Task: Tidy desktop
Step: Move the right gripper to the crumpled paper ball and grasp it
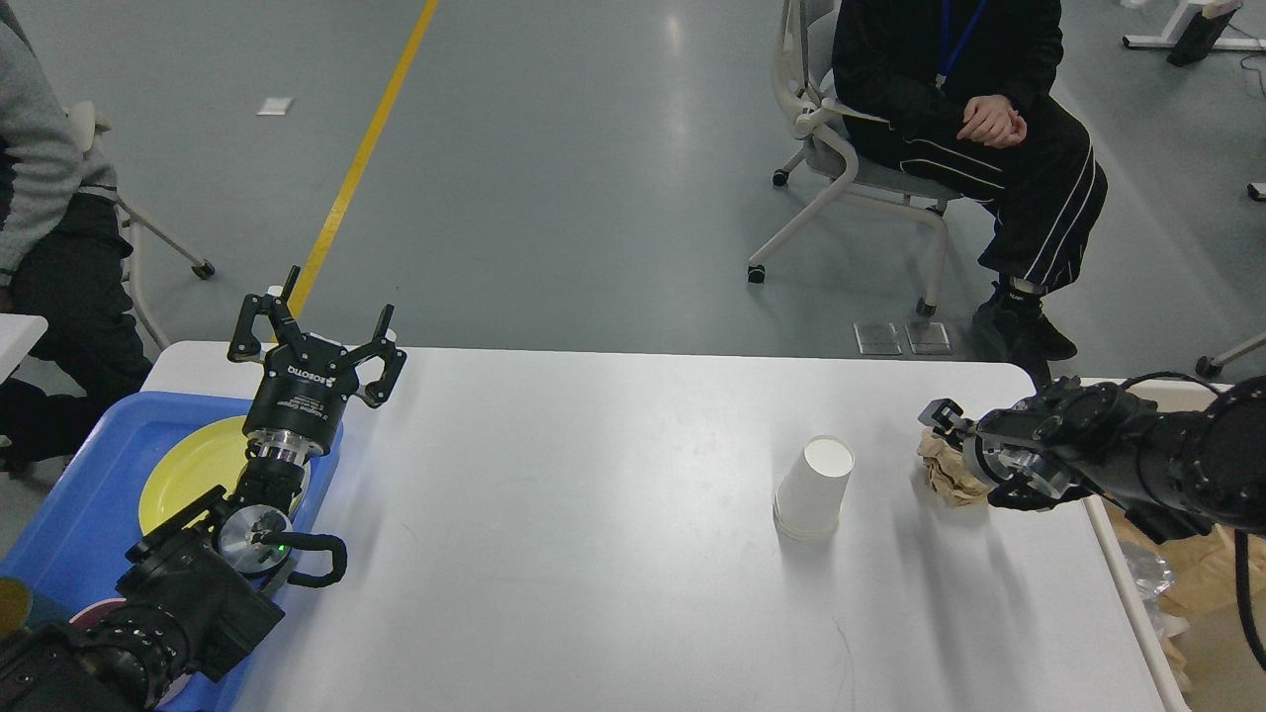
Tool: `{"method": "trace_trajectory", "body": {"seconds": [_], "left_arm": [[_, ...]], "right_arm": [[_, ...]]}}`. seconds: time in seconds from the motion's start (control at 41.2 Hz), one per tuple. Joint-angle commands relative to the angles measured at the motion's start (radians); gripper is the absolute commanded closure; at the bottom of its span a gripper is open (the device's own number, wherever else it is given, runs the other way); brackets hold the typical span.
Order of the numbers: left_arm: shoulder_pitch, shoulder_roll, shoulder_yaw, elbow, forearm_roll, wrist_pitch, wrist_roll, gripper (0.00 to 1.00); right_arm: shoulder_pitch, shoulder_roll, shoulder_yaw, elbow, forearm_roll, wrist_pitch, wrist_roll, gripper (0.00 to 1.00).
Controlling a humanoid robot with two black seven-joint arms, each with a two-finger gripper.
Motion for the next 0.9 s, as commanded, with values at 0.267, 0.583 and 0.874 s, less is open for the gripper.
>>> {"method": "trace_trajectory", "body": {"seconds": [0.267,0.583,0.874], "left_arm": [[0.000,0.000,0.000,0.000,0.000,0.000,0.000,0.01],[0.000,0.000,0.000,0.000,0.000,0.000,0.000,0.01],[0.000,0.000,0.000,0.000,0.000,0.000,0.000,0.01]], "right_arm": [[-0.120,0.053,0.121,-0.151,0.003,-0.042,0.003,0.02],[-0.181,0.073,0.181,-0.217,-0.026,-0.033,0.000,0.00],[-0.194,0.087,0.178,-0.239,-0.024,-0.031,-0.009,0.00]]}}
